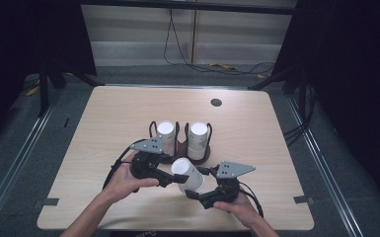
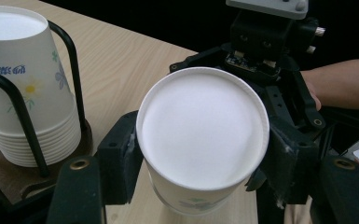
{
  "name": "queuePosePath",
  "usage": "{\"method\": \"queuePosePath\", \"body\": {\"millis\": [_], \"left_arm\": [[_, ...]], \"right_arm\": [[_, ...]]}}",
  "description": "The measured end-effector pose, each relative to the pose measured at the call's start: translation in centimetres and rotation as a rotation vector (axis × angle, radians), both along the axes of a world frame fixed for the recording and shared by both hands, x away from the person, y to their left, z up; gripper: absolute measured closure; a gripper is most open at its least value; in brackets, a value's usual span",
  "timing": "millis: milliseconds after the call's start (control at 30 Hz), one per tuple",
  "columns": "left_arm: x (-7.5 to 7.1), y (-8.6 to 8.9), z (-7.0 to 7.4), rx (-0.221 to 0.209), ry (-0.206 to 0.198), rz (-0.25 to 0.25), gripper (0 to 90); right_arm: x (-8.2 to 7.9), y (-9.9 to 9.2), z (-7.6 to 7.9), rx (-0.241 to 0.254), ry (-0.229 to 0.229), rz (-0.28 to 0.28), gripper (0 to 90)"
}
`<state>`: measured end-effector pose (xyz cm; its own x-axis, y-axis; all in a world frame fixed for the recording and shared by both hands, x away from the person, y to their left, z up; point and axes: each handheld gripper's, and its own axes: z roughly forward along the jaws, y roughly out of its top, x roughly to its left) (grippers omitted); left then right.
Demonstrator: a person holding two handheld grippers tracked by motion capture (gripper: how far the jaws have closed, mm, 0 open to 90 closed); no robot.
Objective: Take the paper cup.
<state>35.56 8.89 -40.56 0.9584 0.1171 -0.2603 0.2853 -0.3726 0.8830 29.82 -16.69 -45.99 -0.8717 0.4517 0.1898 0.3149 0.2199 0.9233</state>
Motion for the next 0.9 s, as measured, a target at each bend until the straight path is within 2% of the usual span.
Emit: {"method": "queuePosePath", "body": {"millis": [133,333,533,900], "left_arm": [[0.00,0.11,0.15,-0.010,0.001,-0.002,36.3],[0.06,0.20,0.14,-0.027,0.022,-0.009,36.3],[-0.06,0.17,0.30,-0.030,0.015,-0.017,36.3],[0.12,0.32,0.19,-0.039,0.028,-0.015,36.1]], "right_arm": [[0.17,-0.35,-0.04,0.046,0.012,0.005,16.5],[0.15,-0.30,-0.10,0.061,0.016,0.014,17.0],[0.30,-0.43,-0.24,0.119,0.038,0.005,18.9],[0.19,-0.18,-0.56,0.139,0.016,0.008,21.3]]}}
